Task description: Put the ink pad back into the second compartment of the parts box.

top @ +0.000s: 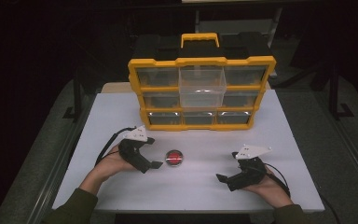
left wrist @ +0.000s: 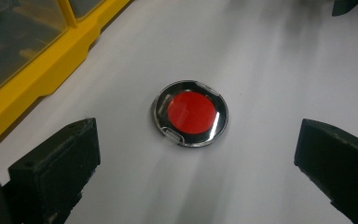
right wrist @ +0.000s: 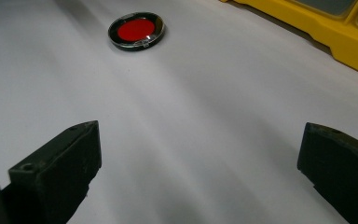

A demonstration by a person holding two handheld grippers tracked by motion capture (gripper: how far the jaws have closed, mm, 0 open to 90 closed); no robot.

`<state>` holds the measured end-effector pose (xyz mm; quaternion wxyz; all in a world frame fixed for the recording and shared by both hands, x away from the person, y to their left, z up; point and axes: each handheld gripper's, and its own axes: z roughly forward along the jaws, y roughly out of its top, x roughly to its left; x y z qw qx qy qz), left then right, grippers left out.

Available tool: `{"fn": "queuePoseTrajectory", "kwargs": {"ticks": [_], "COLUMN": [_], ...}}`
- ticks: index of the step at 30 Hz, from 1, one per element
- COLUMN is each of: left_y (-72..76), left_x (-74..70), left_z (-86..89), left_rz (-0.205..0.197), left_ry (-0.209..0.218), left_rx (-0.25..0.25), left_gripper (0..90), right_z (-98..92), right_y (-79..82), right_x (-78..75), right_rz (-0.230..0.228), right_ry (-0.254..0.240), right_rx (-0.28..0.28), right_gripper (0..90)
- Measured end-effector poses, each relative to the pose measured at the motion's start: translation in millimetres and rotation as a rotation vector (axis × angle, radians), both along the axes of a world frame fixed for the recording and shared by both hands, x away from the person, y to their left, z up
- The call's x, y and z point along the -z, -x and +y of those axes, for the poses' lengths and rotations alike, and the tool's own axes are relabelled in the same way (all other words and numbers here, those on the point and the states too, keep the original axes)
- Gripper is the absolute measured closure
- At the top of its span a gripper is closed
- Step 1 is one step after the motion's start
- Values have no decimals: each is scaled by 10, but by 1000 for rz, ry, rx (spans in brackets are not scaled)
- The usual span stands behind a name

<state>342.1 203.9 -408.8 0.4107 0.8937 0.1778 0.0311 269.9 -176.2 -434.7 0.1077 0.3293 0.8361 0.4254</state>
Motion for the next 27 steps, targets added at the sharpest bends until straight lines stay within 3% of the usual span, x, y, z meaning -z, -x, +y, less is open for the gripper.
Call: {"fn": "queuePoseTrajectory", "kwargs": {"ticks": [27], "left_y": [-146], "left_x": [-30], "left_z": [-182], "left_rz": [3], "left_ry": [18], "left_rx": [27], "left_gripper": [0], "right_z": [1], "right_y": [-1], "right_x": [0], "right_rz": [4], "right_ry": [-1], "right_rx": [-1], "right_gripper": [0]}}
